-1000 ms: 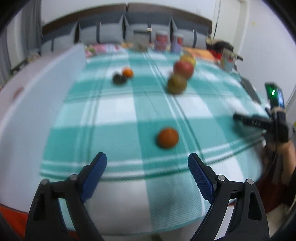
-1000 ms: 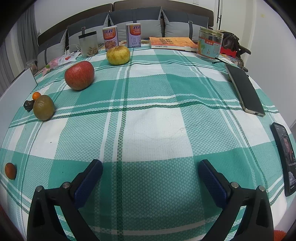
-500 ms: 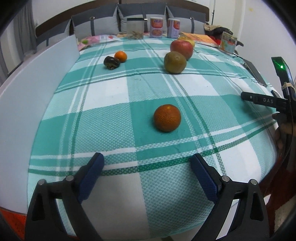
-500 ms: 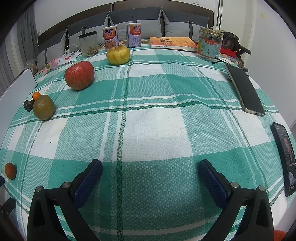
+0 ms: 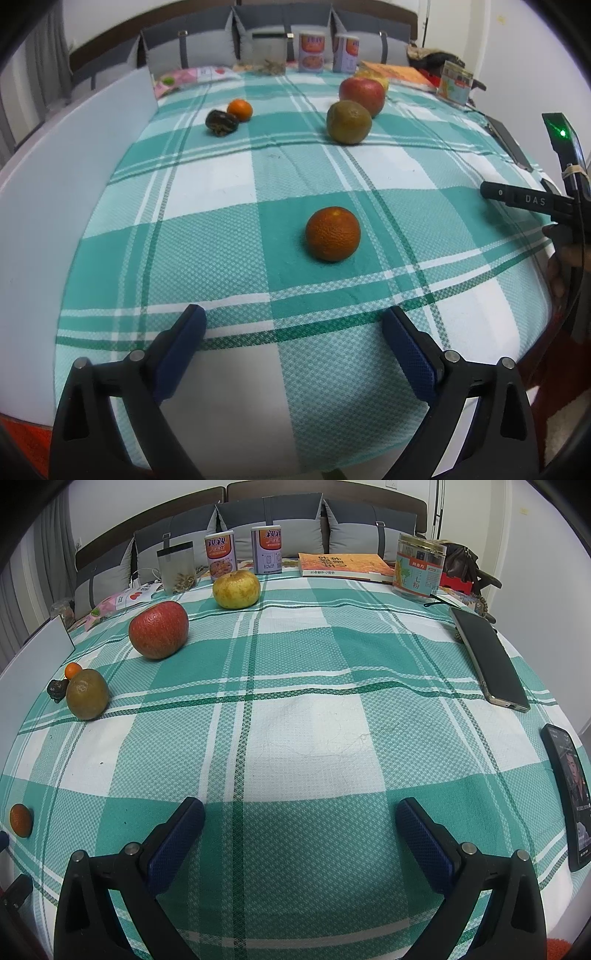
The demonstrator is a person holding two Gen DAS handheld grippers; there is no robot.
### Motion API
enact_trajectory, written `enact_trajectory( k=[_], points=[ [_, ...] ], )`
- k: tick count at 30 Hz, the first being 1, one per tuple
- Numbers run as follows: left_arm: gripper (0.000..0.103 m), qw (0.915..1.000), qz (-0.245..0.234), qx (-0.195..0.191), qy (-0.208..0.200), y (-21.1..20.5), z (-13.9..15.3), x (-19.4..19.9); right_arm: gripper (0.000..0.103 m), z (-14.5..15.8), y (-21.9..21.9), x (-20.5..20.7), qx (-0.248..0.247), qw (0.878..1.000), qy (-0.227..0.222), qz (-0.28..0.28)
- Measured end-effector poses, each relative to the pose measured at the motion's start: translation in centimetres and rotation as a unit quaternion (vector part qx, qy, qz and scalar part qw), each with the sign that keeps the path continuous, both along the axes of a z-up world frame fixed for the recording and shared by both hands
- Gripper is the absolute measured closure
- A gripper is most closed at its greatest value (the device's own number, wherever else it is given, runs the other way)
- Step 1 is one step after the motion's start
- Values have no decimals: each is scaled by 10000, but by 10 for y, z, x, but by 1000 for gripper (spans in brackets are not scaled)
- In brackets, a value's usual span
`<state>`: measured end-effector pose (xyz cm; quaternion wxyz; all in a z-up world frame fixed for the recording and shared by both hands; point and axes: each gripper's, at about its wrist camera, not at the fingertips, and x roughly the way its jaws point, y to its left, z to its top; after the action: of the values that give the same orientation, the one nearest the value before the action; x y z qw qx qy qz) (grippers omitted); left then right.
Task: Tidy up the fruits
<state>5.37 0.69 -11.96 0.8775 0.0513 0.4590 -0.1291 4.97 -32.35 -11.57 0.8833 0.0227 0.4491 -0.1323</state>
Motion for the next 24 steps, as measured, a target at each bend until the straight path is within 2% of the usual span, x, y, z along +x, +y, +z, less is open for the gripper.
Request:
enact_trajectory(
  k=[4,11,13,15,17,19,20,24],
  points=[
    [6,9991,-125,-408,86,1,10,4,0,0,0,0,1,10000,1,3],
    [9,9986,-11,-516,129,-3,12,25,0,0,0,0,4,10000,-3,-1],
    [15,9988,-55,-483,109,-8,13,32,0,0,0,0,0,10000,-2,-2],
    [39,9991,-213,-350,127,-17,12,36,0,0,0,0,2,10000,-3,-3],
    [47,9993,-318,-105,185,-27,7,40,0,0,0,0,3,10000,-3,-3],
    [57,9995,-308,-78,72,-29,7,40,0,0,0,0,3,10000,-4,-3],
    [73,9995,-308,-112,47,-28,8,38,0,0,0,1,3,10000,-5,-3],
    [74,9998,-154,-152,-10,-19,14,45,0,0,0,1,1,10000,-5,-3]
  ],
)
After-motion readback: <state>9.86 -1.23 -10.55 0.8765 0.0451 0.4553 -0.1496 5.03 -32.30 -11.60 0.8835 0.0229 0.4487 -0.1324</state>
